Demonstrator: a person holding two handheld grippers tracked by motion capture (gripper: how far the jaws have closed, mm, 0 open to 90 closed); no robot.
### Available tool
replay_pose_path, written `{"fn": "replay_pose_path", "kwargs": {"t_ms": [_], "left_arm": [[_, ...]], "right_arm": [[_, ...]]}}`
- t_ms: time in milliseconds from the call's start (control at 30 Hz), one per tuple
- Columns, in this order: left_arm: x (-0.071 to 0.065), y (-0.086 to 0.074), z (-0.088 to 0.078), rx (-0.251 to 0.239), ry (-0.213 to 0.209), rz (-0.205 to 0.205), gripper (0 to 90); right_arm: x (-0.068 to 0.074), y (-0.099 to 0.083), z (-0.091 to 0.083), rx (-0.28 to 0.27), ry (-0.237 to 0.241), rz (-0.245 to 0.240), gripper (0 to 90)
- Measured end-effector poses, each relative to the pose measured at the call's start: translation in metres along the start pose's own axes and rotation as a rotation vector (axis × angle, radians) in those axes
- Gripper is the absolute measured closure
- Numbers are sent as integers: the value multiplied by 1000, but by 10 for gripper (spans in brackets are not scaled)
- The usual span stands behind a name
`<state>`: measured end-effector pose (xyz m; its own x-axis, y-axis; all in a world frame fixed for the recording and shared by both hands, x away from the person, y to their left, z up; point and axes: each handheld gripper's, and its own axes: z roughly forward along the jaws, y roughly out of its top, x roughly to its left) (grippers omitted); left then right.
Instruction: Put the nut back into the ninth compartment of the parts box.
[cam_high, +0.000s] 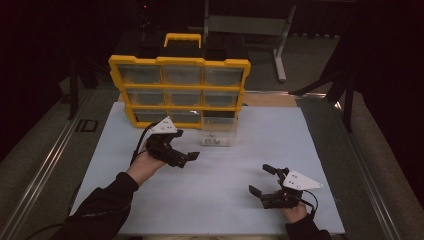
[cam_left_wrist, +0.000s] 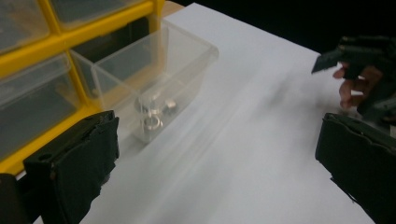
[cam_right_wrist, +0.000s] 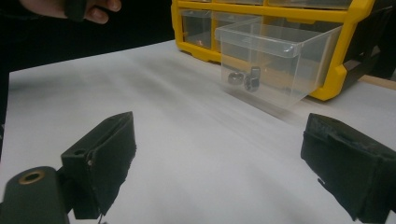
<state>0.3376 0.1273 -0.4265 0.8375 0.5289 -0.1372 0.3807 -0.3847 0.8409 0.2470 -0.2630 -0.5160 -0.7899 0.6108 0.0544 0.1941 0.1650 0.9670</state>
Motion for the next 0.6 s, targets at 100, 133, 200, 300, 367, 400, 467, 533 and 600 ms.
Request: {"fn": "replay_pose_path", "kwargs": {"t_ms": [100,133,200,300,367,400,467,533,600], "left_arm": [[-2,-8,-7,-9,-9,5,0],[-2,-11,-10,-15,-12,6,0],[-3,-15,-14,-24,-14,7,0],[-6,-22,-21,-48,-18,10,0],[-8,-26,-25,-42,-14,18,0],[-9,-28,-26,-42,-9,23,0],[-11,-34,-30,-45,-13,25,0],[-14,-39,-33,-39,-9,32,0],[-16,-46,-36,-37,-6,31,0]], "right_arm": [[0,0,0,-1,-1,0,103],[0,0,0,-2,-2,1,104],[0,0,0,-2,-3,1,104],[0,0,0,1,-2,1,103],[0,0,0,0,-2,2,104],[0,0,0,0,-3,1,103],[0,0,0,0,-3,2,103],[0,0,0,1,-3,1,103],[0,0,0,2,-2,0,104]]}}
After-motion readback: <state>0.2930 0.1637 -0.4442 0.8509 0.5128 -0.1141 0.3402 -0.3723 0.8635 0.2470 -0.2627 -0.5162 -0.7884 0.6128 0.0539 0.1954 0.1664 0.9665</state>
